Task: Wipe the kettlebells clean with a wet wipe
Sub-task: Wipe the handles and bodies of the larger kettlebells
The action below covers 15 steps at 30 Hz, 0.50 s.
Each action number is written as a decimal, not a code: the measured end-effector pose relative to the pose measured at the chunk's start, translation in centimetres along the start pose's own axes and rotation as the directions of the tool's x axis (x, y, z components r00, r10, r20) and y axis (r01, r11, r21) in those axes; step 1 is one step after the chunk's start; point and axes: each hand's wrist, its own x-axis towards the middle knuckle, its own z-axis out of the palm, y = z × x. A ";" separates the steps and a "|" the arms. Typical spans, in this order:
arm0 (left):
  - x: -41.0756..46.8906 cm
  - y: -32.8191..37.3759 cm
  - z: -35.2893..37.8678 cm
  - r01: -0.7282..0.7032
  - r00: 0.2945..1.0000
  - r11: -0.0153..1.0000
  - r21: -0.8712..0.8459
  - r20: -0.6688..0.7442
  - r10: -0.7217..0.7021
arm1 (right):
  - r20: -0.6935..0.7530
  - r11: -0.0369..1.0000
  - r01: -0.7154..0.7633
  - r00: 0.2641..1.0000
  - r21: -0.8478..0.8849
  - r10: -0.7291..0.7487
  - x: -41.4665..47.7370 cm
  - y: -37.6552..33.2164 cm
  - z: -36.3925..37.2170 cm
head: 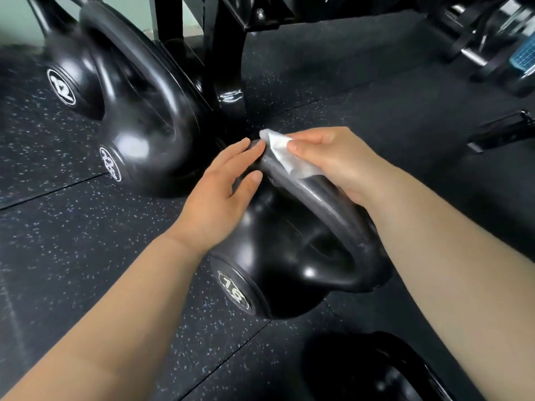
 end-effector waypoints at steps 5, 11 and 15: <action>0.1 0.0 -0.4 -0.008 1.000 1.000 0.005 0.013 0.008 | 0.068 0.999 -0.037 0.997 0.002 0.036 -2.1 1.0 -2.5; 0.0 -0.1 0.5 -0.013 0.999 0.997 -0.078 -0.046 0.009 | 0.026 0.970 -0.189 0.982 0.154 0.187 -7.9 5.0 -4.7; -0.2 -0.1 1.2 0.002 0.997 0.993 -0.122 -0.073 -0.011 | 0.020 0.979 -0.166 0.986 0.116 0.165 -4.2 3.4 -3.5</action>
